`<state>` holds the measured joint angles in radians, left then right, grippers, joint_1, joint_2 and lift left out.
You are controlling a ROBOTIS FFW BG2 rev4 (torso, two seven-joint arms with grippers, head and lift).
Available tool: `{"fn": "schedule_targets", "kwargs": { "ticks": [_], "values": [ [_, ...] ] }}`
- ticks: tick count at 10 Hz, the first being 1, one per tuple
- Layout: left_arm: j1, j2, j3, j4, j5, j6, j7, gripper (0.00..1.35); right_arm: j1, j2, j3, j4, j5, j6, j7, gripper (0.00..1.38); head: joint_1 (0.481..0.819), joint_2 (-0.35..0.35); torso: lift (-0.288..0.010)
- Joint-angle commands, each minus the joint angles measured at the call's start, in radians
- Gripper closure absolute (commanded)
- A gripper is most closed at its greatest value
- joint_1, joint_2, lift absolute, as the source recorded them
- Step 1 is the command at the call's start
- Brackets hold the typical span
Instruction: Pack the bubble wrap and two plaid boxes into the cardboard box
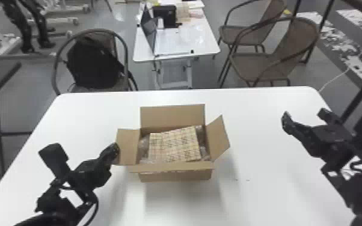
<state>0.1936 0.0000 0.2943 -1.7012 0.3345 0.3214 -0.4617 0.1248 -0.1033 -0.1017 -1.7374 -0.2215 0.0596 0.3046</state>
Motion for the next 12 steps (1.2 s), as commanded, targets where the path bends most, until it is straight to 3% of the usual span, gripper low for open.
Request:
{"fn": "schedule_targets", "kwargs": {
  "ticks": [1, 2, 4, 7, 10, 12],
  "values": [
    [0.0, -0.003, 0.0, 0.0, 0.003, -0.002, 0.0, 1.21, 0.101, 0.027, -0.004, 0.013, -0.012, -0.17, -0.091, 0.16, 0.695, 0.038, -0.071],
    [0.001, -0.003, 0.0, 0.0, 0.005, -0.005, -0.002, 1.21, 0.134, 0.05, -0.027, 0.025, -0.01, -0.213, -0.107, 0.16, 0.695, 0.012, -0.071],
    [0.003, -0.003, 0.002, 0.002, 0.003, -0.005, -0.002, 1.21, 0.203, 0.042, -0.035, 0.042, -0.004, -0.274, -0.107, 0.16, 0.695, -0.006, -0.071],
    [0.007, -0.003, 0.017, 0.006, 0.001, -0.016, 0.014, 1.21, 0.216, 0.054, -0.035, 0.082, -0.015, -0.31, -0.119, 0.16, 0.695, -0.014, -0.071],
    [0.001, -0.003, 0.034, 0.032, 0.011, -0.084, 0.081, 1.21, 0.208, 0.054, -0.035, 0.094, -0.024, -0.299, -0.117, 0.16, 0.695, 0.006, -0.071],
    [0.015, -0.003, 0.019, 0.034, 0.038, -0.154, 0.176, 1.21, 0.203, 0.054, -0.032, 0.094, -0.024, -0.285, -0.117, 0.16, 0.695, 0.035, -0.071]
  ]
}}
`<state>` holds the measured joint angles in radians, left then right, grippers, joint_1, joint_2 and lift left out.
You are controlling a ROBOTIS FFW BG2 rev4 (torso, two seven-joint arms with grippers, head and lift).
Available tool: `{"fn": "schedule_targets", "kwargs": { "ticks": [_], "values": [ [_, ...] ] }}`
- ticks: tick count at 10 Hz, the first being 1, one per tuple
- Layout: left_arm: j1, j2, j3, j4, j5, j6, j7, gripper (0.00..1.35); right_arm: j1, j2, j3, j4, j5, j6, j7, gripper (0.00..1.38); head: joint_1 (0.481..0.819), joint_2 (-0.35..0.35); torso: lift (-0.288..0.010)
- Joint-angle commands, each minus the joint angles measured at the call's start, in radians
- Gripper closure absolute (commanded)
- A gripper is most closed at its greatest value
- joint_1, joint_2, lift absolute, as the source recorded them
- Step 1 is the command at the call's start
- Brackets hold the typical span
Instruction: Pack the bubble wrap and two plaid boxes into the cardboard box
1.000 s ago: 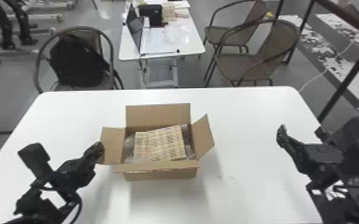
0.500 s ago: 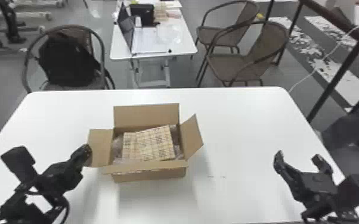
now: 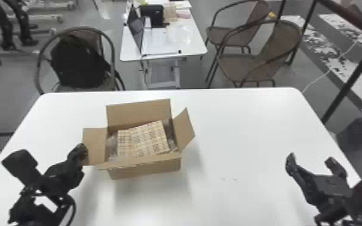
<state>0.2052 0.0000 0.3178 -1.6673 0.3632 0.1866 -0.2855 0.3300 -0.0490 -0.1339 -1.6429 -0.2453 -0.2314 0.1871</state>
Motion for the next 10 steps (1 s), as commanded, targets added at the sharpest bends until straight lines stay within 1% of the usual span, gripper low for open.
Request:
{"fn": "schedule_targets", "kwargs": {
  "ticks": [1, 4, 5, 6, 10],
  "values": [
    [0.014, -0.003, -0.023, 0.015, 0.039, -0.09, 0.068, 1.21, -0.002, 0.0, 0.0, 0.0, 0.0, 0.007, 0.0, 0.16, 0.695, 0.048, -0.071],
    [0.022, -0.003, -0.079, 0.104, 0.174, -0.329, 0.249, 1.21, -0.003, -0.008, 0.002, -0.003, -0.005, 0.029, 0.003, 0.16, 0.695, 0.08, -0.071],
    [0.022, -0.003, -0.114, 0.142, 0.218, -0.437, 0.316, 1.21, -0.005, -0.008, 0.002, -0.003, -0.005, 0.035, 0.009, 0.16, 0.695, 0.097, -0.071],
    [0.019, -0.003, -0.126, 0.176, 0.247, -0.512, 0.355, 1.21, -0.009, -0.008, 0.002, -0.003, -0.003, 0.043, 0.015, 0.16, 0.695, 0.114, -0.071],
    [0.005, -0.003, -0.194, 0.285, 0.304, -0.846, 0.526, 1.21, -0.011, -0.011, 0.002, -0.006, -0.005, 0.061, 0.023, 0.16, 0.695, 0.174, -0.071]
  ]
}}
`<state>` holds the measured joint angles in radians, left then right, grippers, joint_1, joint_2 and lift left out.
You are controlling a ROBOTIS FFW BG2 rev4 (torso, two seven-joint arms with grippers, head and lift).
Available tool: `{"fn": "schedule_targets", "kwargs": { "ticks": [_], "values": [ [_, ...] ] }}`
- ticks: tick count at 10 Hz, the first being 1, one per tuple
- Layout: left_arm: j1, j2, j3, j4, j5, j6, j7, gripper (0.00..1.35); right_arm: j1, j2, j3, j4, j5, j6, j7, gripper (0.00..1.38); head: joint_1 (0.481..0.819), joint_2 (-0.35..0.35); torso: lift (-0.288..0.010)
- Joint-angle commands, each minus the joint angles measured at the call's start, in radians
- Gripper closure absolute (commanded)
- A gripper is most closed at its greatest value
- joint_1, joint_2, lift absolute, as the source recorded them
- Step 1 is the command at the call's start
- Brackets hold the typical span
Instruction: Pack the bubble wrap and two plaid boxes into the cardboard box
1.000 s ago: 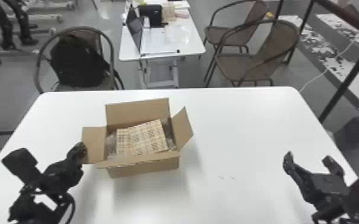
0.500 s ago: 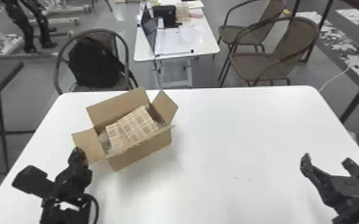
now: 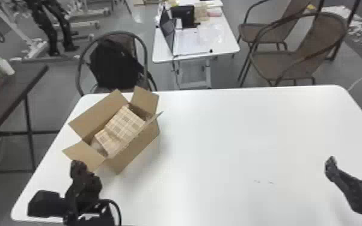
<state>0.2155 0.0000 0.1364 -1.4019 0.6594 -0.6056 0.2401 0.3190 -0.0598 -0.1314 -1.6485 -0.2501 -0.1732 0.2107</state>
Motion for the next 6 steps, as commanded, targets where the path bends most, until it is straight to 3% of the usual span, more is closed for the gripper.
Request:
{"fn": "schedule_targets", "kwargs": {
  "ticks": [1, 4, 6],
  "values": [
    [-0.018, -0.003, -0.038, 0.05, 0.0, -0.146, 0.061, 1.21, -0.001, 0.0, 0.001, -0.001, 0.0, 0.009, 0.004, 0.16, 0.695, 0.182, -0.071],
    [-0.03, -0.003, -0.066, 0.092, -0.029, -0.273, 0.169, 1.21, -0.006, 0.0, 0.001, -0.001, 0.002, 0.02, 0.015, 0.16, 0.695, 0.217, -0.071],
    [-0.024, -0.003, -0.084, 0.101, -0.02, -0.299, 0.202, 1.21, -0.006, -0.002, 0.001, -0.001, 0.0, 0.026, 0.016, 0.16, 0.695, 0.226, -0.071]
  ]
}}
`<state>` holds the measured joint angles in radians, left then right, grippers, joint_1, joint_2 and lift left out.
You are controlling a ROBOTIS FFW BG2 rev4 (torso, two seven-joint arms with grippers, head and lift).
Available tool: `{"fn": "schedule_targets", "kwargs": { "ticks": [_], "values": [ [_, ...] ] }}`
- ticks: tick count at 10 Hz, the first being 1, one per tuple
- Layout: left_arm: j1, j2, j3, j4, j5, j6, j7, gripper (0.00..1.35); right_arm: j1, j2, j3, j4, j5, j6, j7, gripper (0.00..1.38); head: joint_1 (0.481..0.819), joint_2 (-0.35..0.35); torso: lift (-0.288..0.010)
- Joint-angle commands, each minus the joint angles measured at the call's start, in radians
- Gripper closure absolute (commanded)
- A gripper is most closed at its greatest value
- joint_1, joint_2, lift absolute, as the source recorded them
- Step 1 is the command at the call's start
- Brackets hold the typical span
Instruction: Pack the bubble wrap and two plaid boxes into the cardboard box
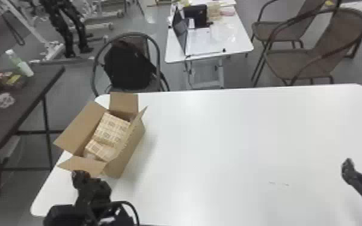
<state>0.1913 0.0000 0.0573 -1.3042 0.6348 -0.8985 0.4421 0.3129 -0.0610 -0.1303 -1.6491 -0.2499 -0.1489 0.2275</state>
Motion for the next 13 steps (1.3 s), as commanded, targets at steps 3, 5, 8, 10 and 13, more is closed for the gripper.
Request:
{"fn": "schedule_targets", "kwargs": {
  "ticks": [3, 5, 8, 10, 13],
  "values": [
    [0.002, -0.003, -0.013, 0.014, -0.069, -0.077, 0.023, 0.01, 0.002, 0.0, 0.0, -0.005, 0.008, 0.002, 0.003, 0.16, 0.695, 0.221, -0.071],
    [0.059, -0.003, 0.035, -0.125, -0.308, 0.013, 0.043, 0.3, 0.015, 0.0, 0.0, -0.054, 0.06, 0.002, 0.003, 0.16, 0.695, 0.22, -0.071],
    [0.204, 0.035, -0.022, -0.376, -0.44, 0.254, -0.092, 0.22, 0.064, 0.0, 0.009, -0.135, 0.1, 0.04, 0.003, 0.16, 0.695, 0.172, -0.071],
    [0.292, 0.037, -0.054, -0.435, -0.446, 0.356, -0.232, 0.2, 0.11, 0.0, 0.028, -0.17, 0.103, 0.064, 0.003, 0.16, 0.695, 0.1, -0.071],
    [0.413, 0.037, -0.039, -0.484, -0.492, 0.489, -0.391, 0.2, 0.166, 0.0, 0.063, -0.199, 0.1, 0.083, 0.007, 0.16, 0.695, 0.044, -0.071]
  ]
}}
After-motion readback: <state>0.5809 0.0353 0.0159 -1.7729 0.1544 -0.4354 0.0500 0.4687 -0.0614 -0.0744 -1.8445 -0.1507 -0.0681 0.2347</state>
